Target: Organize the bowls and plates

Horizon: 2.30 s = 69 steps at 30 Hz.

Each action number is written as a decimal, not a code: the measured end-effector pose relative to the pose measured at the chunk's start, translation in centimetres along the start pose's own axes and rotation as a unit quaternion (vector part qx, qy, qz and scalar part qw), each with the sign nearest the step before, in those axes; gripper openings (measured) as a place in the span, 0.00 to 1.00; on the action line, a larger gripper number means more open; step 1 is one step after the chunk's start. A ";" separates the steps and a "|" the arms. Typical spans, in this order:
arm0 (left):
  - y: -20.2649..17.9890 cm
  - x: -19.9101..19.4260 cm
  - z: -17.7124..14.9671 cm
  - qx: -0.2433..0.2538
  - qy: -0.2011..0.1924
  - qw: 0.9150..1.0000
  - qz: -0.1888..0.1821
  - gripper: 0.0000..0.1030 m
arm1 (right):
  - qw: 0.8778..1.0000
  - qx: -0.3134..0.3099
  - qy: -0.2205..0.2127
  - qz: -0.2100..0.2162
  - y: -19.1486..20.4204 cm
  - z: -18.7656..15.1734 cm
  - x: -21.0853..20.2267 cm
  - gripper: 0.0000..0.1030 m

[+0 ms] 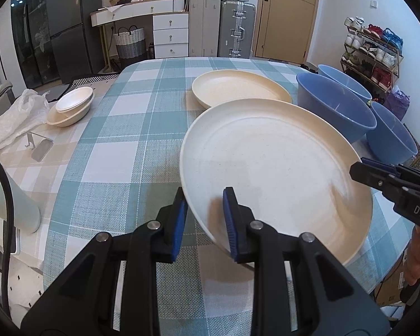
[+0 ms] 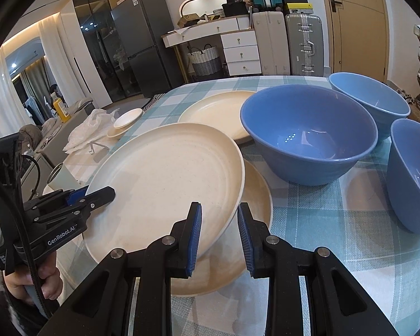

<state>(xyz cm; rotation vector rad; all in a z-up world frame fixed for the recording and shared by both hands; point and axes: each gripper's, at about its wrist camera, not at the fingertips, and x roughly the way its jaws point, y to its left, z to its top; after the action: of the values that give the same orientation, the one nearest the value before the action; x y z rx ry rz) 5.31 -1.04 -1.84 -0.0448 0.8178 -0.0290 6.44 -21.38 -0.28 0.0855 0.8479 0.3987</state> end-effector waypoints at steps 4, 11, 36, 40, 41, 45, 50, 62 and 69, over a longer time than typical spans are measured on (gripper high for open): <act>-0.6 0.6 -0.2 0.010 0.002 1.000 0.005 0.22 | 1.000 -0.004 0.002 -0.013 0.0 -0.4 0.2 0.27; -1.2 1.5 -0.8 0.017 0.008 1.000 0.009 0.24 | 1.000 -0.002 0.006 -0.021 -0.4 -1.1 0.5 0.27; -3.5 2.8 -2.0 0.064 0.005 0.997 0.039 0.26 | 0.997 -0.029 0.008 -0.071 -0.6 -2.2 1.2 0.27; -3.7 3.1 -2.2 0.070 0.005 0.997 0.045 0.26 | 0.997 -0.028 0.011 -0.073 -0.7 -2.3 1.5 0.27; -3.7 3.2 -2.2 0.071 0.006 0.996 0.047 0.26 | 0.997 -0.027 0.012 -0.073 -0.7 -2.3 1.7 0.27; -3.8 3.3 -2.3 0.074 0.007 0.996 0.049 0.26 | 0.997 -0.029 0.011 -0.077 -0.8 -2.5 1.8 0.27; -3.8 3.4 -2.4 0.075 0.009 0.996 0.048 0.26 | 0.997 -0.029 0.012 -0.076 -0.8 -2.5 1.8 0.27; -3.8 3.3 -2.5 0.075 0.014 0.996 0.040 0.31 | 0.996 -0.029 0.016 -0.078 -0.5 -2.6 2.2 0.27; -2.9 3.3 -2.2 0.049 0.025 0.998 0.018 0.57 | 0.997 -0.031 0.015 -0.073 -0.4 -2.6 2.1 0.37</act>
<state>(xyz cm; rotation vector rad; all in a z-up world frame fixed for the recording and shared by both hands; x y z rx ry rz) 5.89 -4.14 -5.61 0.0628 0.8663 -0.0371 5.91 -21.11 -3.59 -0.0396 0.8648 0.2902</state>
